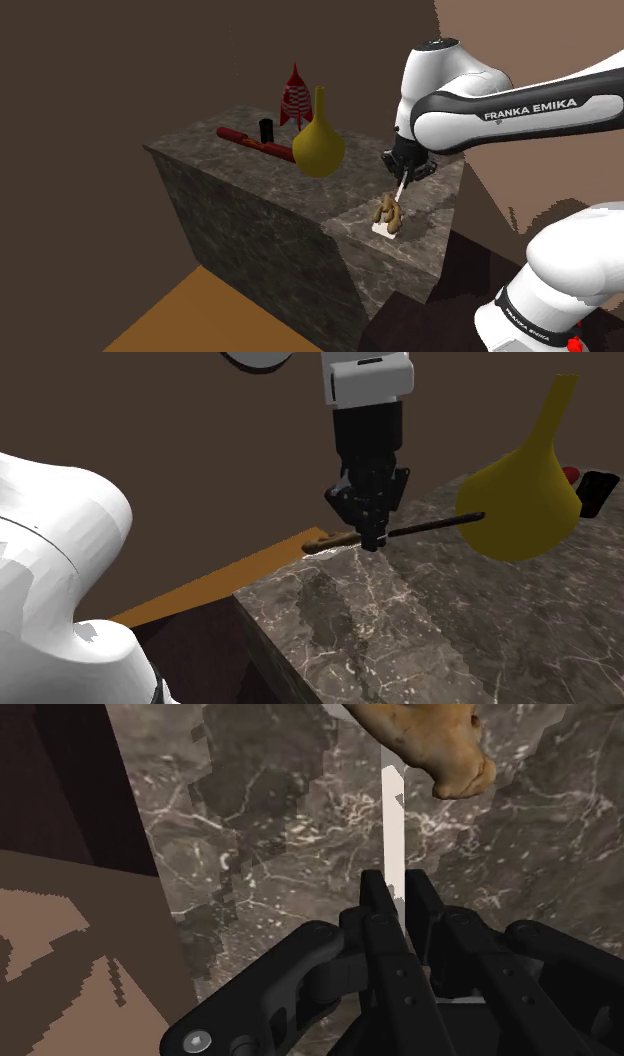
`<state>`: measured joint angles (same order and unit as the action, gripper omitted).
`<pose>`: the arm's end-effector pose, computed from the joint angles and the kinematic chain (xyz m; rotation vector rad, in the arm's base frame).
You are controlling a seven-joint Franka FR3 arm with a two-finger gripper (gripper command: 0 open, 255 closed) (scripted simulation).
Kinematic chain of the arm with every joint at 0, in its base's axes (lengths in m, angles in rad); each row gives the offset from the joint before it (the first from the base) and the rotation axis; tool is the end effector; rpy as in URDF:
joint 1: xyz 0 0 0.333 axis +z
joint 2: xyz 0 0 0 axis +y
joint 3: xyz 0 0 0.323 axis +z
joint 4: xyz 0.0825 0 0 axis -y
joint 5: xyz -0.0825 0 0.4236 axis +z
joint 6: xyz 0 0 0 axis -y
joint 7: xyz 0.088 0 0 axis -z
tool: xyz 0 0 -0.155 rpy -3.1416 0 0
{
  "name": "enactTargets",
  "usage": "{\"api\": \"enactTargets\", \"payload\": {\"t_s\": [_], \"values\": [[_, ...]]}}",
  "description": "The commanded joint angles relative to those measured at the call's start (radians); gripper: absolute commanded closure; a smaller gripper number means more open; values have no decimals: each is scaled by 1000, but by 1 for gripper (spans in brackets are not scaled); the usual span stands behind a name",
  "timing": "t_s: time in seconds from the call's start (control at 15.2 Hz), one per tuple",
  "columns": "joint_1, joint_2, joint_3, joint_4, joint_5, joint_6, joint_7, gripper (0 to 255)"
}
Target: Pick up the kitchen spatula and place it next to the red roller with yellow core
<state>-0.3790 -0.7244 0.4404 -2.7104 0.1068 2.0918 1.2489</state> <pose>0.3756 0.0052 0.3671 2.3676 -1.8581 0.2433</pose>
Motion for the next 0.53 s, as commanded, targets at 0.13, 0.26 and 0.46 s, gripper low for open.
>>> {"api": "enactTargets", "payload": {"t_s": [0.13,0.26,0.46], "values": [[0,-22,-16,40,-6,-61,-10,255],[-1,-28,-22,57,-8,-84,-14,255],[-33,102,37,154,-22,-51,39,255]]}}
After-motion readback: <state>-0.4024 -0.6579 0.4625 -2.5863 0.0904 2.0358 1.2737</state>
